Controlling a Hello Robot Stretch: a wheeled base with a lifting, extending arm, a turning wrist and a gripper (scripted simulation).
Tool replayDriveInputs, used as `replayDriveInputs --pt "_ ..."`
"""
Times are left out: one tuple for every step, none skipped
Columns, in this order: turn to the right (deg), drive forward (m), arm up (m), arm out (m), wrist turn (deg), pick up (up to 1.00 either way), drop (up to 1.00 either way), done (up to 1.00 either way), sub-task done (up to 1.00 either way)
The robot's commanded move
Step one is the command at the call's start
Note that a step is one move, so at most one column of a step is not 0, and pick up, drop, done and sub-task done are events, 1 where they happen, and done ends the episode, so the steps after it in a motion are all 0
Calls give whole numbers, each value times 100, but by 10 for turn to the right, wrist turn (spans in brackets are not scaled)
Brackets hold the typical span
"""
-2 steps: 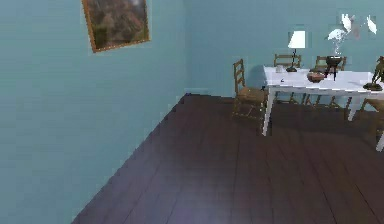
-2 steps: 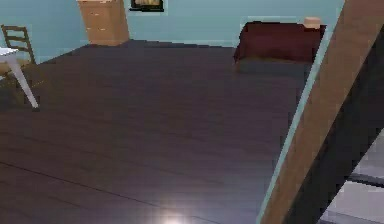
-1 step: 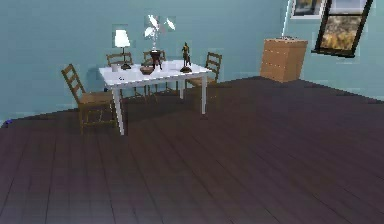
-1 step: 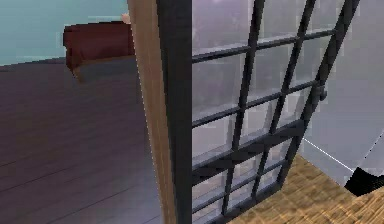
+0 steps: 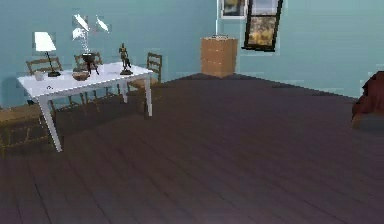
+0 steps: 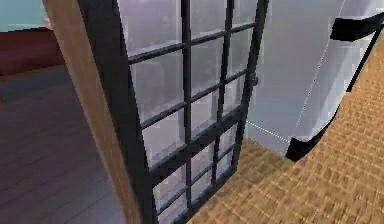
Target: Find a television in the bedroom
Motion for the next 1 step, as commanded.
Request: replayDriveInputs --pt "30 0 0 0 0 0 0 0 0"
